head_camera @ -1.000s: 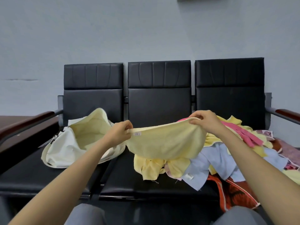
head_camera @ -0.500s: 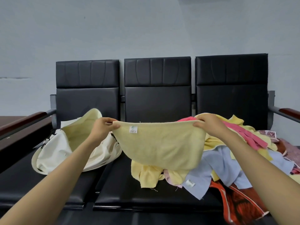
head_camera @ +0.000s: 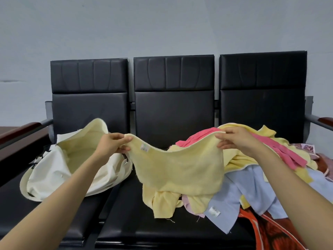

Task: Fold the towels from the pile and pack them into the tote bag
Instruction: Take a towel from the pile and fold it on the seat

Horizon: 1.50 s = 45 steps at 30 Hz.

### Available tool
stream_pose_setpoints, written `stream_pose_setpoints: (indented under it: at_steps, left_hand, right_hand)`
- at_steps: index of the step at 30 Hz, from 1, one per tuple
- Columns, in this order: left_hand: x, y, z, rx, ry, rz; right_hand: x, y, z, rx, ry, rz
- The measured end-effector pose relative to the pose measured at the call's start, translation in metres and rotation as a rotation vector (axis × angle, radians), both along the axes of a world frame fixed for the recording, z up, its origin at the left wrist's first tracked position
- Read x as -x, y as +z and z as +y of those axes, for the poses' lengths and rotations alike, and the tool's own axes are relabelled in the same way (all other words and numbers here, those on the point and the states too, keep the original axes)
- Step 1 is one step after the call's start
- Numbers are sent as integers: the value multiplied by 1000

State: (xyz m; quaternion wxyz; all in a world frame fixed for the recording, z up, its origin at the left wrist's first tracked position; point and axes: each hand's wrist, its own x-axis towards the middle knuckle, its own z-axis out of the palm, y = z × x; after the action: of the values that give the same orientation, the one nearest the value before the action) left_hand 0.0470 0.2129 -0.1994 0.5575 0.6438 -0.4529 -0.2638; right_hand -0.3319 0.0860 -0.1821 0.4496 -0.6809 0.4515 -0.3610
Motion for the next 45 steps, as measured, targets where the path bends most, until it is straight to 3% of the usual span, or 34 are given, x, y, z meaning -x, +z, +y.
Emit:
stream_pose_setpoints:
  at_steps: [5,9,13,21,24,29,35,38,45]
  left_hand:
    - [-19,-3,-45,-138,6,87]
    - [-14,43,-86,168,183,25]
    - [-6,93,-81,503,167,109]
    - [15,79,6,560,117,69]
    - [15,70,38,457,106,3]
    - [3,43,59,81,7,-56]
    - [0,-21,46,-197,-21,50]
    - [7,-60,36,-282,7,80]
    - [4,-137,17,-427,85,-18]
  right_hand:
    - [-21,-6,-45,-248,-3,-34]
    - [-51,30,-72,49,-175,-295]
    - [-52,84,-61,335,-129,-541]
    - [-16,79,13,414,-156,-379]
    - [-3,70,38,450,-171,-215]
    - [7,53,59,393,-129,-43]
    - [2,-16,42,15,-19,128]
    - [-7,-61,33,-97,1,173]
    - [-26,-136,6,-87,-21,360]
